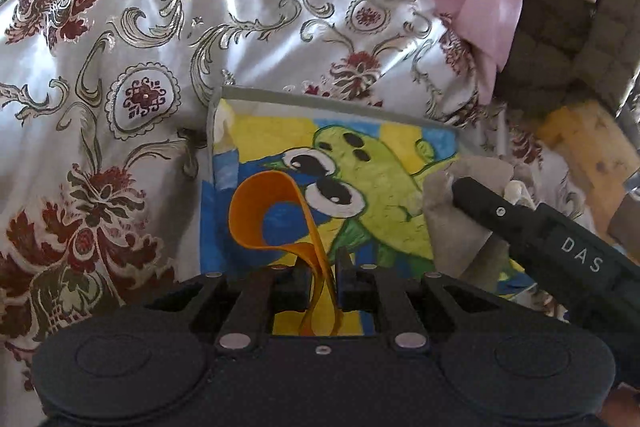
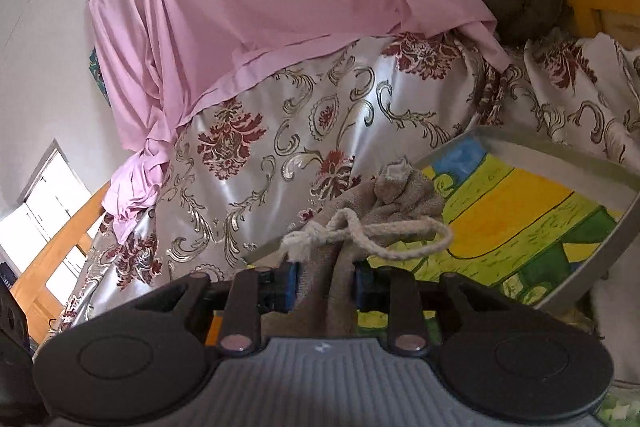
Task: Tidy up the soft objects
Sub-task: 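Carry the strap and pouch into the grey cartoon tray and open both tools, then lift both open tools out of the tray back toward the pile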
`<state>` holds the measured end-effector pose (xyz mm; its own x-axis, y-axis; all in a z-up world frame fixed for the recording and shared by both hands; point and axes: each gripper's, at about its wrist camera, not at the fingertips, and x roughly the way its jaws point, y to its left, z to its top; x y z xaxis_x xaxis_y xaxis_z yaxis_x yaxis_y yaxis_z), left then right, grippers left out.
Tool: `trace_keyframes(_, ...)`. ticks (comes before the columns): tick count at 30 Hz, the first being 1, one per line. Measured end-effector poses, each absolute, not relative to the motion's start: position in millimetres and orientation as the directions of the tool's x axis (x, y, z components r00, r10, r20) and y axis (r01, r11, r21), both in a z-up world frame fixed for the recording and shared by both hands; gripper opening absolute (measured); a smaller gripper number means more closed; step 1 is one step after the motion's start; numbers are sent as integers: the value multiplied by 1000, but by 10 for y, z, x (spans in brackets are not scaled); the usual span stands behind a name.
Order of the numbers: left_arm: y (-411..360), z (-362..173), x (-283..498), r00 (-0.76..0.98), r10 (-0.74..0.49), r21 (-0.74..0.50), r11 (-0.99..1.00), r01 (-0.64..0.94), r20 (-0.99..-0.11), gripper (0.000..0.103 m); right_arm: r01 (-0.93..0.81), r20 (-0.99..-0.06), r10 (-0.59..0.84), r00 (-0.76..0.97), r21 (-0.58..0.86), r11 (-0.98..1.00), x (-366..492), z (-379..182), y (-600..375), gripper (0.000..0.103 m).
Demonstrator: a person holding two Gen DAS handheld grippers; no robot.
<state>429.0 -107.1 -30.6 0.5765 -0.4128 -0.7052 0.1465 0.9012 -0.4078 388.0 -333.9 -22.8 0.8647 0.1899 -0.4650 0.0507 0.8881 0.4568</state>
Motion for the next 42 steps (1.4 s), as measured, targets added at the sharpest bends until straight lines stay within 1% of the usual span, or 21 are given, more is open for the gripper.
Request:
trace_keyframes(4, -1090, -365, 4287, 565, -397, -401, 908, 125, -723, 14, 79, -509, 207, 836, 485, 871, 3926, -295, -3367, 36)
trace_keyframes(7, -1118, -371, 4273, 563, -386, -391, 913, 118, -730, 16, 87, -524, 199, 828, 471, 878, 3930, -294, -3354, 40)
trace_keyframes(9, -1135, -353, 4262, 561, -384, -388, 914, 118, -734, 19, 92, -531, 196, 825, 469, 879, 3926, -292, -3353, 49)
trace_keyframes(13, -1171, -296, 4218, 560, -369, -359, 924, 132, -742, 22, 96, -553, 197, 810, 456, 885, 3931, -272, -3349, 50)
trace_keyframes(14, -1175, -280, 4204, 559, -365, -354, 926, 134, -744, 26, 99, -558, 193, 807, 451, 887, 3924, -255, -3348, 54)
trace_keyframes(15, -1173, -261, 4186, 560, -362, -350, 927, 133, -745, 30, 102, -560, 189, 807, 447, 889, 3910, -239, -3348, 60)
trace_keyframes(16, -1166, -241, 4166, 564, -359, -348, 928, 131, -744, 32, 100, -558, 191, 808, 448, 888, 3895, -222, -3352, 63)
trace_keyframes(18, -1149, -187, 4101, 579, -355, -343, 930, 136, -734, 37, 88, -541, 207, 815, 469, 879, 3840, -176, -3378, 74)
trace_keyframes(19, -1146, -150, 4060, 591, -351, -334, 932, 143, -726, 39, 81, -530, 217, 820, 482, 872, 3805, -146, -3396, 76)
trace_keyframes(21, -1126, -44, 3940, 632, -339, -313, 937, 157, -697, 50, 74, -507, 225, 832, 502, 862, 3714, -62, -3436, 85)
trace_keyframes(22, -1107, 21, 3872, 656, -331, -303, 939, 162, -679, 53, 69, -495, 225, 839, 508, 858, 3663, -6, -3451, 86)
trace_keyframes(24, -1057, 163, 3730, 698, -323, -292, 942, 169, -639, 63, 54, -463, 226, 857, 516, 855, 3545, 144, -3486, 93)
trace_keyframes(25, -1026, 238, 3655, 719, -319, -289, 942, 170, -617, 65, 44, -446, 225, 866, 517, 855, 3482, 229, -3500, 94)
trace_keyframes(27, -962, 401, 3497, 761, -303, -282, 945, 164, -574, 74, 33, -417, 215, 883, 514, 857, 3353, 390, -3521, 101)
trace_keyframes(28, -922, 495, 3394, 786, -291, -277, 948, 158, -546, 76, 35, -399, 200, 895, 509, 860, 3257, 476, -3521, 102)
trace_keyframes(30, -868, 657, 3199, 832, -258, -258, 955, 144, -491, 87, 37, -375, 172, 911, 490, 871, 3077, 629, -3507, 103)
trace_keyframes(33, -802, 852, 2883, 891, -196, -224, 968, 110, -409, 96, 52, -349, 121, 929, 448, 893, 2747, 789, -3421, 103)
trace_keyframes(36, -751, 992, 2529, 928, -168, -198, 974, 105, -333, 102, 35, -293, 90, 952, 395, 918, 2393, 891, -3275, 103)
trace_keyframes(38, -717, 1043, 2320, 940, -163, -190, 976, 108, -301, 102, 35, -240, 55, 969, 357, 933, 2133, 941, -3159, 103)
trace_keyframes(42, -614, 1097, 1908, 953, -166, -170, 978, 125, -254, 102, 49, -173, 3, 985, 294, 955, 1689, 987, -2946, 103)
